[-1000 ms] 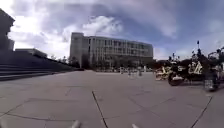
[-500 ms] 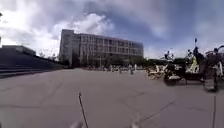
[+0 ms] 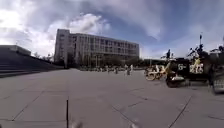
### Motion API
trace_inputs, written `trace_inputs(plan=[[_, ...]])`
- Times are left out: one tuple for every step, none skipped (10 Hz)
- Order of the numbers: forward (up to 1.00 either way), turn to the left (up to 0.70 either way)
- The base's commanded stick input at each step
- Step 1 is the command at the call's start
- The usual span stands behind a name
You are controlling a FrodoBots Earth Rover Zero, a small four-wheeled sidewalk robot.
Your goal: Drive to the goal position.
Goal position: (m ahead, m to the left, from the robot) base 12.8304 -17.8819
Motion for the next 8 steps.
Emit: trace_inputs(plan=[[1.0,0.0],[1.0,0.0],[1.0,0.0],[1.0,0.0],[1.0,0.0],[1.0,0.0],[1.0,0.0],[1.0,0.0]])
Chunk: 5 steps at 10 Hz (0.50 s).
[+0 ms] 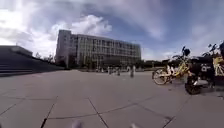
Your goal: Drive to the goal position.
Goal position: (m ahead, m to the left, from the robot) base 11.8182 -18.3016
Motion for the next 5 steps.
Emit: trace_inputs(plan=[[1.0,0.0],[1.0,-0.16],[1.0,-0.32],[1.0,-0.3],[1.0,-0.1]])
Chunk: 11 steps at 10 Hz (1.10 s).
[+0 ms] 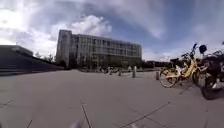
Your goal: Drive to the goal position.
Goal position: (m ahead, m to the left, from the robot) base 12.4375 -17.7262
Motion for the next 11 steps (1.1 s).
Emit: trace_inputs(plan=[[1.0,-0.21],[1.0,-0.06],[1.0,0.0],[1.0,-0.08],[1.0,-0.24],[1.0,0.0],[1.0,-0.03],[1.0,-0.22],[1.0,0.0],[1.0,0.0],[1.0,-0.09]])
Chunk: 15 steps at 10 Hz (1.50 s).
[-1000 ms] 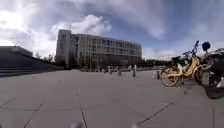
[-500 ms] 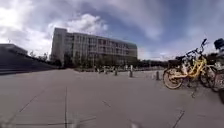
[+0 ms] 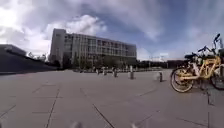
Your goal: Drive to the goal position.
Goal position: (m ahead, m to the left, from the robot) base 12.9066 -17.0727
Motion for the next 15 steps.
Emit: trace_inputs(plan=[[1.0,0.0],[1.0,0.0],[1.0,-0.17],[1.0,-0.11],[1.0,-0.05],[1.0,-0.14],[1.0,-0.08],[1.0,0.0],[1.0,0.0],[1.0,-0.3],[1.0,-0.3],[1.0,-0.3],[1.0,-0.3],[1.0,-0.3],[1.0,-0.3]])
